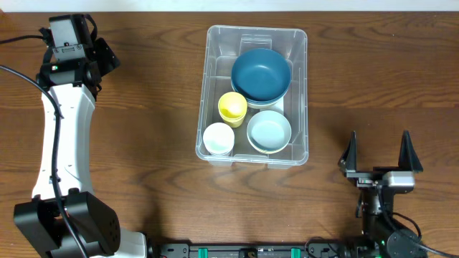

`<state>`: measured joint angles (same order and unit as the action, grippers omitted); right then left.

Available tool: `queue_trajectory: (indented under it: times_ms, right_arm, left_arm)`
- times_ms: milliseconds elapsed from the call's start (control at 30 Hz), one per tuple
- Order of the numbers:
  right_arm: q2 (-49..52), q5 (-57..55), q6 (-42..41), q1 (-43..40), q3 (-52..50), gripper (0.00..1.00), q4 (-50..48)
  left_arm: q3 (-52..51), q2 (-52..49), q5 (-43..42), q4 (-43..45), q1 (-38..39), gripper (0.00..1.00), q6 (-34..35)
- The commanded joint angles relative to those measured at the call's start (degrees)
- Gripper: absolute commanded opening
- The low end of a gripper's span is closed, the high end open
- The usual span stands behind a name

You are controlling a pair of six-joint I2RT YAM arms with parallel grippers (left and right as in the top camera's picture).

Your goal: Pack container

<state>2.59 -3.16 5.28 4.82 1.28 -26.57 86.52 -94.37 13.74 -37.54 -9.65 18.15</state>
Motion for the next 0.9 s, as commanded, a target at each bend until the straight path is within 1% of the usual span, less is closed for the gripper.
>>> queue_trajectory:
  times_ms: [0, 167, 533, 867]
  right_arm:
    - [-2.34, 0.42, 1.97, -0.92, -0.96, 0.99, 1.01]
    - [-2.29, 0.46, 2.29, -0.90, -0.96, 0.99, 4.00]
    - [-2.29, 0.90, 2.29, 0.15, -0.98, 0.99, 20.11]
    - [-2.29, 2.27, 2.29, -0.15, -0.98, 0.99, 26.08]
  left_arm:
    - [0.72, 0.83, 0.70, -0.17, -0.20, 0.98, -0.13]
    - [0.72, 0.83, 0.70, -0.17, -0.20, 0.98, -0.11]
    - [0.72, 0.83, 0.70, -0.20, -0.20, 0.98, -0.11]
    - [0.72, 0.83, 0.70, -0.20, -0.20, 0.98, -0.13]
